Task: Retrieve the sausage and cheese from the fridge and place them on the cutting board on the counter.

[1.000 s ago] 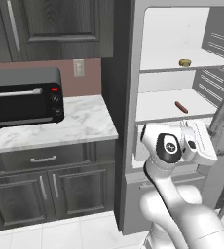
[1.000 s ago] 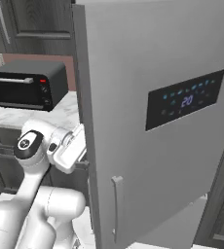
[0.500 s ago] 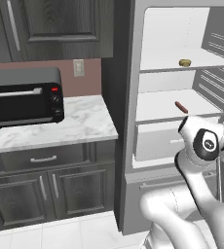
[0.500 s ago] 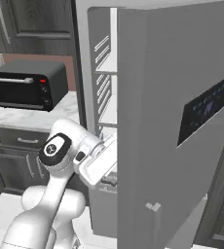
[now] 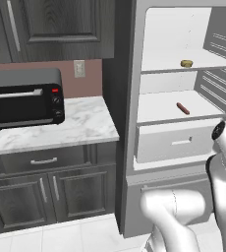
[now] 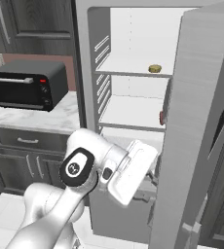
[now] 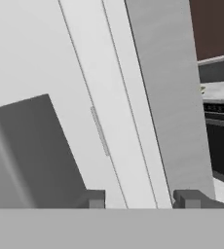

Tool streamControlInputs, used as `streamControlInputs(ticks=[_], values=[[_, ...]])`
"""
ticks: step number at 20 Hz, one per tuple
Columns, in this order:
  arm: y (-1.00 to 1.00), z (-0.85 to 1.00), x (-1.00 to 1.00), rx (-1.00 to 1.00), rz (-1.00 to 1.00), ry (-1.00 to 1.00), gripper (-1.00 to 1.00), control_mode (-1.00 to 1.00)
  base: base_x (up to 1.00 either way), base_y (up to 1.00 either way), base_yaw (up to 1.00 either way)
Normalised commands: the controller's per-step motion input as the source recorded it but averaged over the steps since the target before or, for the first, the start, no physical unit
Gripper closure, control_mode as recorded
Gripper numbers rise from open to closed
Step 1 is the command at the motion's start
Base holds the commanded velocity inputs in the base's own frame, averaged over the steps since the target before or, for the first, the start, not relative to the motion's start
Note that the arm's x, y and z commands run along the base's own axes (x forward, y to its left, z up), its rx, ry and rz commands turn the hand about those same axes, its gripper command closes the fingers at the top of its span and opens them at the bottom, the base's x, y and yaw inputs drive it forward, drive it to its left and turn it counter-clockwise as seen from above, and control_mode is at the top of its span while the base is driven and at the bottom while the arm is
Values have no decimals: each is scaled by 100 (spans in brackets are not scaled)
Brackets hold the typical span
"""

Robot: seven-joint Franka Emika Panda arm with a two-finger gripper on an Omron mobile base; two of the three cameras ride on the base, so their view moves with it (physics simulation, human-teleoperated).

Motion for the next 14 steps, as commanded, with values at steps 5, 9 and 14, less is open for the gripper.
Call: streamControlInputs(ticks=[5,9,14], values=[[0,-1,-5,-13,22,-10,-100,-100,0,0,0],[10,23,-13,-1,30,-5,-100,-100,0,0,0],[11,58,-18,1,13,1,-100,-100,0,0,0]])
